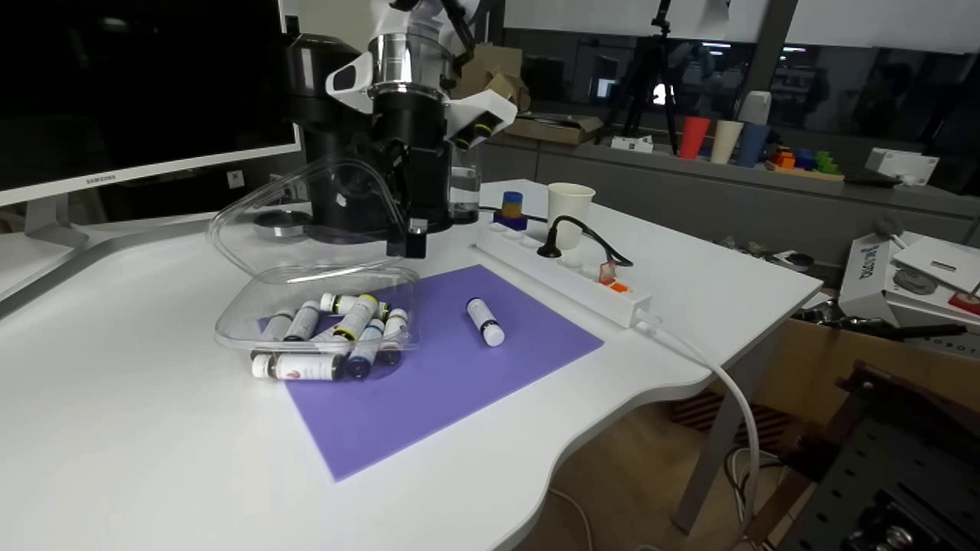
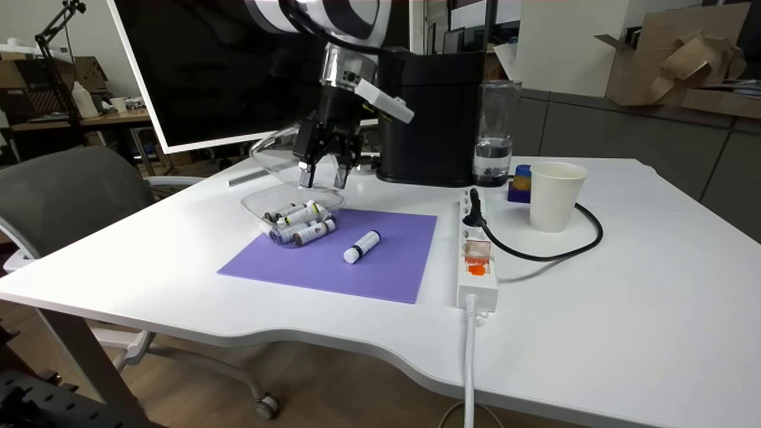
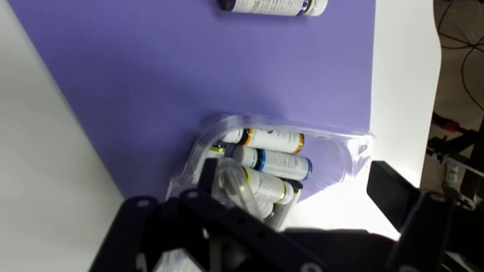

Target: Close the colorless box

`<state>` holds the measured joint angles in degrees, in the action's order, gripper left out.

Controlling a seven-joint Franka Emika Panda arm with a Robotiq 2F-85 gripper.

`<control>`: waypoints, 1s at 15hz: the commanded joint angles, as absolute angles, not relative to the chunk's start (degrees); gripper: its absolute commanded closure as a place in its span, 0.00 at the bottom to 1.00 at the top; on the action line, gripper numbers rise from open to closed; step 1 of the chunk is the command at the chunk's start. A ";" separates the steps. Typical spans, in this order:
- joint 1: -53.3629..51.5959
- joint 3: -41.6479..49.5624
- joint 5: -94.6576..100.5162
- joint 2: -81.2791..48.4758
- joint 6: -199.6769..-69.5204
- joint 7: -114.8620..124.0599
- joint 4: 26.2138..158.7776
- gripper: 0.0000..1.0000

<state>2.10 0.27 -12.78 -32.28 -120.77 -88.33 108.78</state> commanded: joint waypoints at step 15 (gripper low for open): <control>-4.74 -2.88 13.52 -26.24 -128.16 -62.33 114.41 0.00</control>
